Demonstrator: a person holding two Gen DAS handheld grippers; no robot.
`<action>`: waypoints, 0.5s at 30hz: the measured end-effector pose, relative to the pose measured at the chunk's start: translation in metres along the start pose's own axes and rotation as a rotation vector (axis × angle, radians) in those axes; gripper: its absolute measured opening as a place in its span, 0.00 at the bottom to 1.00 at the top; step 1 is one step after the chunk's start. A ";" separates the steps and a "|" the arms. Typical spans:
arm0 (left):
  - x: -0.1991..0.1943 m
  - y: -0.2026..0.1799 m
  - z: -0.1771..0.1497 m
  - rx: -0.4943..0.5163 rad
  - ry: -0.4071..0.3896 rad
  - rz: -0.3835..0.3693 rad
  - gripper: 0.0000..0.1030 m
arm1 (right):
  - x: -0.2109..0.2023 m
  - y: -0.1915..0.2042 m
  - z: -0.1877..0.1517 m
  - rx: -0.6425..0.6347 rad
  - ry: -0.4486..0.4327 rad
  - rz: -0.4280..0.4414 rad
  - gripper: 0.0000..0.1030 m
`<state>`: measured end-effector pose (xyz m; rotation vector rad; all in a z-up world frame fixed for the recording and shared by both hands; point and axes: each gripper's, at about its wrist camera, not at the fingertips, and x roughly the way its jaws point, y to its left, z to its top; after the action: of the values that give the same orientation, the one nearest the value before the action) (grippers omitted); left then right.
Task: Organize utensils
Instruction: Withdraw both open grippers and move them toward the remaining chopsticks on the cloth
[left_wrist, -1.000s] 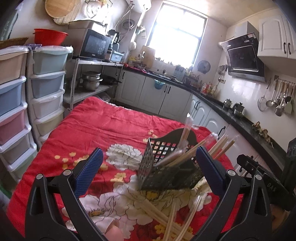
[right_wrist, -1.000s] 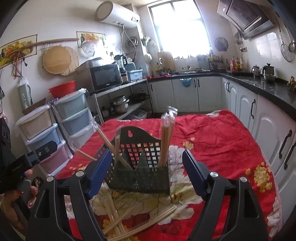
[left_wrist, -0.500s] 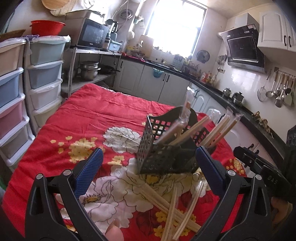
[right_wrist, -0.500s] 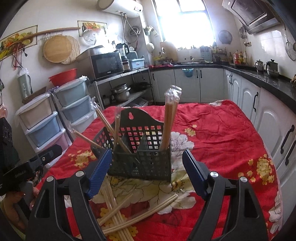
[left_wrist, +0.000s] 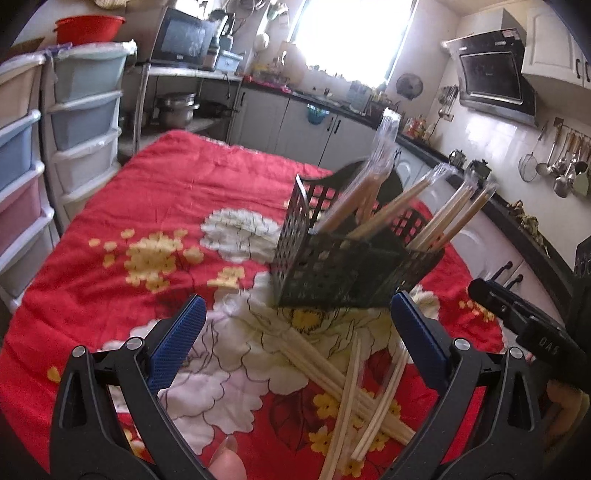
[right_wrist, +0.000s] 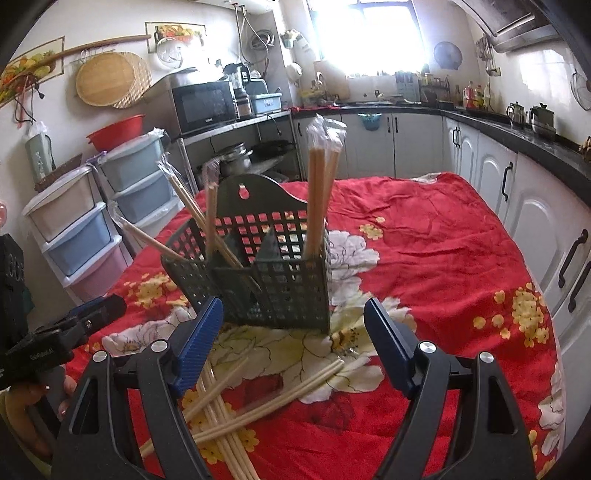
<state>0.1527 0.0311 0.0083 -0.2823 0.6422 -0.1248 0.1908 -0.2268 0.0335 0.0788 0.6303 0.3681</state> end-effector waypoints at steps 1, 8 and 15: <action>0.003 0.000 -0.002 0.000 0.012 0.001 0.90 | 0.001 -0.001 -0.001 -0.001 0.006 -0.001 0.74; 0.026 0.009 -0.018 -0.031 0.111 -0.014 0.77 | 0.013 -0.008 -0.011 0.000 0.055 -0.010 0.74; 0.047 0.019 -0.028 -0.080 0.200 -0.038 0.53 | 0.026 -0.010 -0.018 0.003 0.104 0.002 0.74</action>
<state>0.1741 0.0331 -0.0455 -0.3619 0.8416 -0.1656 0.2030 -0.2276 0.0024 0.0630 0.7335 0.3750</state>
